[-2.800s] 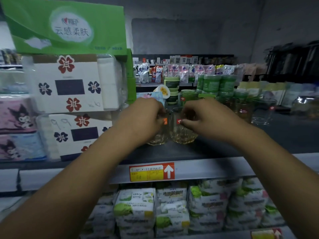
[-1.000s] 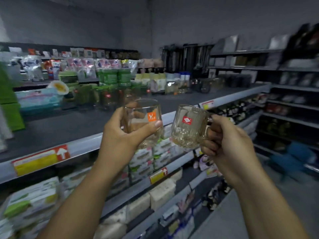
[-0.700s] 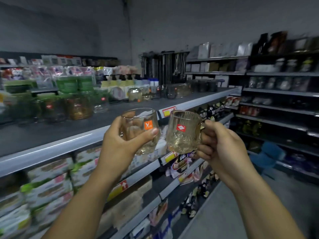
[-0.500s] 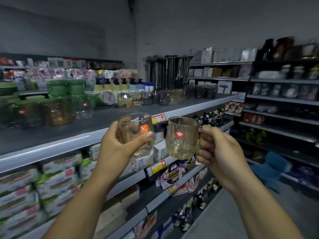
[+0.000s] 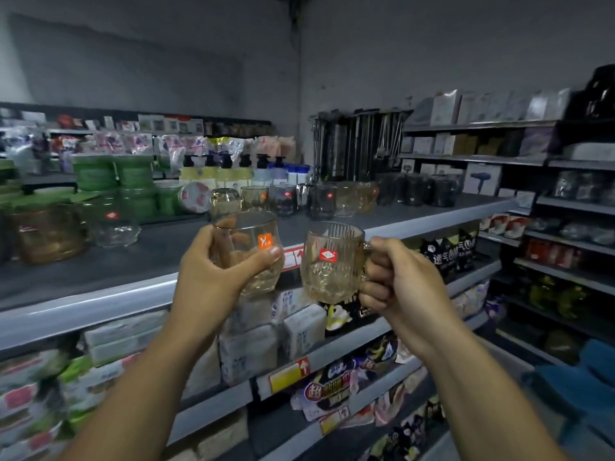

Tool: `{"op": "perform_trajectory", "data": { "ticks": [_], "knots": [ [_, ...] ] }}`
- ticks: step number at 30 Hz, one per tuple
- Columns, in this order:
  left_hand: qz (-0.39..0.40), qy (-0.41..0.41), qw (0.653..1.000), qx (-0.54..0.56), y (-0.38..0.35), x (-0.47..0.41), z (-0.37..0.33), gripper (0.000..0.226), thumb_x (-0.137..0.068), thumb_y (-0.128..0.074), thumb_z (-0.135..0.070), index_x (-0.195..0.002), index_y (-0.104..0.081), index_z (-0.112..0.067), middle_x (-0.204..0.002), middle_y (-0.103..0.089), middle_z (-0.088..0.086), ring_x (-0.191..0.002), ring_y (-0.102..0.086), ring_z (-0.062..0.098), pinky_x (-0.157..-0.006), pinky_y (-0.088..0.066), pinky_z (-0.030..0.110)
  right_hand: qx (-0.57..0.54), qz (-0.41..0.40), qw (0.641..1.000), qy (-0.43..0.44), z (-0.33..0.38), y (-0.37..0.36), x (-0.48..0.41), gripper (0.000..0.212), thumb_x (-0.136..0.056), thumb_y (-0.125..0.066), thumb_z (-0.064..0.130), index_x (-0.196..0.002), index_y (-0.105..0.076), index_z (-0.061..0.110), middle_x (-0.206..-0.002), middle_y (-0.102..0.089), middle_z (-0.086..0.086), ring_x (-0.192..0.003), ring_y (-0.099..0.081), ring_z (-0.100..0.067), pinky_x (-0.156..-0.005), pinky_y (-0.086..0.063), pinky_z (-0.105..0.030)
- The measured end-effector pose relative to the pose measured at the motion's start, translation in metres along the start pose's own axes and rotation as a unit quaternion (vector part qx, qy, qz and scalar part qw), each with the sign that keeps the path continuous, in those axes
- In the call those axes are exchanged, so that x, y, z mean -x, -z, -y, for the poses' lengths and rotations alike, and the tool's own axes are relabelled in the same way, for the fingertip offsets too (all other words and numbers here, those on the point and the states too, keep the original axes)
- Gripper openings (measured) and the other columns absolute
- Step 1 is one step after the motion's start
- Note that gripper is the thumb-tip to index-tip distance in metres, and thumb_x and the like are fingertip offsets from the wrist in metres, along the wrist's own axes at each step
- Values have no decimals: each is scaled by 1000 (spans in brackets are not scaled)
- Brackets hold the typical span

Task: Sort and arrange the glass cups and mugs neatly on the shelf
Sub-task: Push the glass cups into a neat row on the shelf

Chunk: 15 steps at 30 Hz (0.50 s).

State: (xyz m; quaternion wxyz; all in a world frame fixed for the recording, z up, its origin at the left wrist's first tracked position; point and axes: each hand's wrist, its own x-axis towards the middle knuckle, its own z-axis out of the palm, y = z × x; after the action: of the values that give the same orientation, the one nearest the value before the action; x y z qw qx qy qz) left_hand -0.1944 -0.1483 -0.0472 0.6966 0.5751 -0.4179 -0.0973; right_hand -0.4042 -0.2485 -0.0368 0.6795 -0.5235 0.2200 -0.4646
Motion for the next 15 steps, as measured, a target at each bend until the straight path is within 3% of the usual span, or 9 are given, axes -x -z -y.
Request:
{"op": "perform_trajectory", "data": {
  "ticks": [2,3,6,9,15],
  "knots": [
    [-7,-22,1000,-8,-12,-23,8,71,-55,-88,-48,-120,-65,-29,-100,-77,-10,-88,-73,2,-73,-59,21,-12,5,1000,1,-5,5,-31,41,-103,-51,22,-66,-33,22,-60,-22,5,-53,-18,-14,-55,-14,-34],
    [-8,-28,999,-15,-17,-34,9,70,-54,-87,-49,-118,-66,-30,-100,-77,-12,-87,-72,-1,-73,-57,19,-16,5,1000,1,-6,7,-44,42,-103,-51,22,-65,-33,22,-60,-23,5,-52,-19,-13,-53,-16,-32],
    [-12,-34,999,-26,-30,-73,17,61,-55,-87,-52,-110,-66,-36,-98,-76,-20,-87,-72,-1,-78,-55,24,-11,9,1000,1,-6,8,-90,42,-102,-50,21,-64,-34,23,-60,-22,5,-50,-20,-12,-50,-17,-30],
    [-12,-29,999,-30,-40,-114,30,65,-55,-89,-51,-113,-65,-35,-100,-77,-16,-88,-73,1,-77,-58,25,-6,17,1000,2,-8,10,-137,42,-102,-50,21,-64,-35,23,-59,-24,6,-50,-21,-12,-51,-17,-31],
    [-13,3,997,-78,-50,-171,48,60,-57,-93,-39,-110,-64,-28,-84,-75,-22,-74,-70,-7,-57,-52,9,-8,59,998,-18,-13,11,-217,45,-102,-50,22,-60,-34,26,-57,-23,6,-49,-19,-12,-56,-11,-35]
  ]
}}
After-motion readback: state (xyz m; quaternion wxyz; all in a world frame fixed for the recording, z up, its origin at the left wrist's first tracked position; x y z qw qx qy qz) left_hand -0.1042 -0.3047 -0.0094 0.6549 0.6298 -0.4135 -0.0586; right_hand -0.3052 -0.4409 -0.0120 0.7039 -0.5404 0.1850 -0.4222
